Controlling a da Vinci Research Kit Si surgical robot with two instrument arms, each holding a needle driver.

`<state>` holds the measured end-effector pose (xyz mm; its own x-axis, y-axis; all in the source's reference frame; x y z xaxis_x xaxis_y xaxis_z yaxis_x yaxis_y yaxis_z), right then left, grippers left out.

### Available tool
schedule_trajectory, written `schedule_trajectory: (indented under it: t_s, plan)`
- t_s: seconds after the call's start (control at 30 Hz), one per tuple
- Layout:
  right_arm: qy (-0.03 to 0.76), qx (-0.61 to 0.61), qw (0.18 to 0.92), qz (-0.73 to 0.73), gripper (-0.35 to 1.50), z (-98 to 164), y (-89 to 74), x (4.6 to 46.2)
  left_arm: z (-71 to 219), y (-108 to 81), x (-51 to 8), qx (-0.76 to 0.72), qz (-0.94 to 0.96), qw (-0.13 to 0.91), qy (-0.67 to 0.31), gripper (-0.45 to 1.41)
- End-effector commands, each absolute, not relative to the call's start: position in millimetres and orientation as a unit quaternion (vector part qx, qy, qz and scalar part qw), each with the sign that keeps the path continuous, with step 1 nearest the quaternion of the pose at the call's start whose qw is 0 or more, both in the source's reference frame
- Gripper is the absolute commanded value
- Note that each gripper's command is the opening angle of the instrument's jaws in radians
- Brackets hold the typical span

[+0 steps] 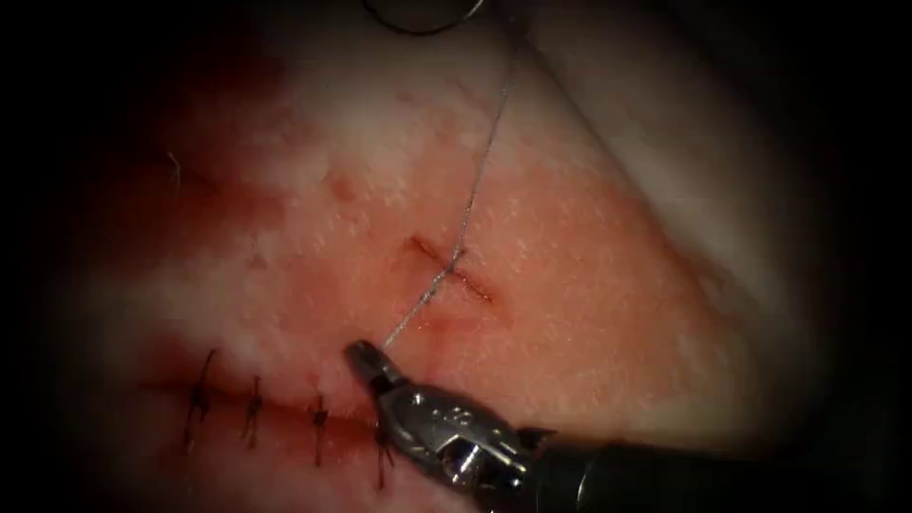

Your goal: Wound Closure

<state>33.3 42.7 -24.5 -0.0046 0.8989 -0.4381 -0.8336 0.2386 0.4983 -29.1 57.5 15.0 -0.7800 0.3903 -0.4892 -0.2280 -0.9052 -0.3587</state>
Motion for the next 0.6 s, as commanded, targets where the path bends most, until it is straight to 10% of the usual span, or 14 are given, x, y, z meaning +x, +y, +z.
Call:
schedule_trajectory:
  t_s: [0.03, 0.6]
  plan:
    - [0.351, 0.054, 0.706, 0.612, -0.35, -24.0, 42.1, 34.1, 14.8, 57.8, -29.6, -0.286, 0.933, 0.169, -0.139, -0.35]
    - [0.339, 0.087, 0.735, 0.581, -0.35, -25.1, 38.5, 36.9, 17.9, 60.7, -32.8, -0.284, 0.932, 0.192, -0.120, -0.35]
